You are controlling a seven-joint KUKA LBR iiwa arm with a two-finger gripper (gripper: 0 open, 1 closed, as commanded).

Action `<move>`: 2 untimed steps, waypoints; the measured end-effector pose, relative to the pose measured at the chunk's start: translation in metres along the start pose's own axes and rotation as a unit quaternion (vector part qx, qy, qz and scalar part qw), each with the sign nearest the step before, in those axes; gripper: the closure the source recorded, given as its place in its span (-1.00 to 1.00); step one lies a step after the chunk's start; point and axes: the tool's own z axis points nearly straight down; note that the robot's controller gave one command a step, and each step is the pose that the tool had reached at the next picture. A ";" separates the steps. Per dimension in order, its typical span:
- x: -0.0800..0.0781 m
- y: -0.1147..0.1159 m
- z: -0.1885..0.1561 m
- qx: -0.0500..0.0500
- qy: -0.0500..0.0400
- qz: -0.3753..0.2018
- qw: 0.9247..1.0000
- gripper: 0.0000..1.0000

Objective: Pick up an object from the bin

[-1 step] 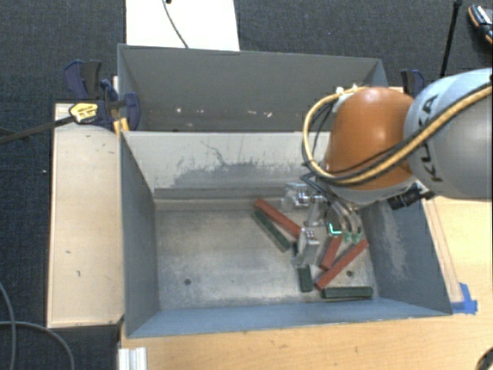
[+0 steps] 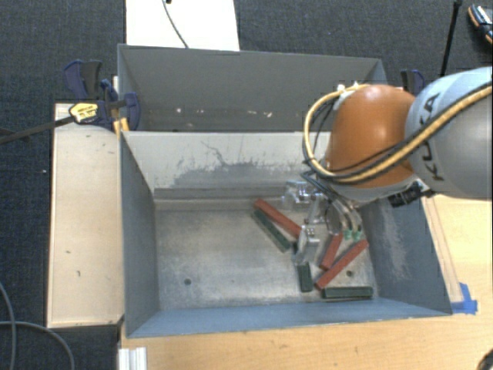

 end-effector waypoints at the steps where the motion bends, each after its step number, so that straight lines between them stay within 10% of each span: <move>1: -0.016 -0.011 0.048 0.000 -0.003 0.039 0.999 -1.00; 2: -0.019 -0.031 0.096 0.000 0.000 0.144 0.990 -1.00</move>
Offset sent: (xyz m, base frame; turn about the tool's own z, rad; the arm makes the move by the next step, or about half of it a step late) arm 0.0200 -0.0364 -0.1088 0.3098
